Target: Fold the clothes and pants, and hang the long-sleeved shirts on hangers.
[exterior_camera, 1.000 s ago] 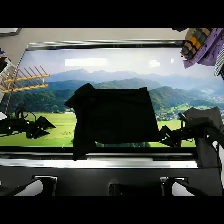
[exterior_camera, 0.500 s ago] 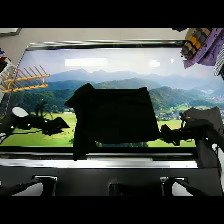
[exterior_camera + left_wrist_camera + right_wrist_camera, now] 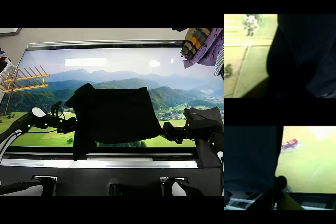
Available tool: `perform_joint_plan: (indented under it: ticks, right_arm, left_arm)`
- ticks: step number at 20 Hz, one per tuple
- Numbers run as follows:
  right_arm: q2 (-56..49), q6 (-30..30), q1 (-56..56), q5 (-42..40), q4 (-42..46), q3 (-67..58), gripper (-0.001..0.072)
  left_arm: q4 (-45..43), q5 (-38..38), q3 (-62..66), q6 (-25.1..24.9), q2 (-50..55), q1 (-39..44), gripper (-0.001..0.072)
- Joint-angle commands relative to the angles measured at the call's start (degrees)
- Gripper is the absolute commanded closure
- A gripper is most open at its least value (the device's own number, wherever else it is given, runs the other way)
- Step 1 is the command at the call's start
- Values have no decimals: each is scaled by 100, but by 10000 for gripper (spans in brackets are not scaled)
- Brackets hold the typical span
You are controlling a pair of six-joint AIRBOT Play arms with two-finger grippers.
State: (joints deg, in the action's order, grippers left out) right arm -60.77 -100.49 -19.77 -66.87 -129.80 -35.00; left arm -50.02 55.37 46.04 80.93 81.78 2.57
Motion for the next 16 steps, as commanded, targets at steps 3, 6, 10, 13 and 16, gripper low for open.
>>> perform_joint_plan:
  ticks: [3, 6, 10, 13, 16]
  right_arm:
    - [481, -328, -2, -26, -459, -26, 681]
    - [636, -1043, 0, 186, -1152, -343, 681]
    - [660, -1351, 452, 243, -1593, -1891, 682]
    - [841, -970, 833, 116, -1585, -3703, 682]
    - [1403, -420, 813, 74, -1263, -5364, 682]
  left_arm:
    - [201, -120, 308, -2, -160, 42, 690]
    - [201, -37, 1185, 2, -632, -181, 691]
    - [94, 514, 3119, 4, -1150, -511, 690]
    - [-63, 1333, 4900, 42, -1491, -769, 690]
    - [-717, 2133, 6380, 807, -1930, -1021, 691]
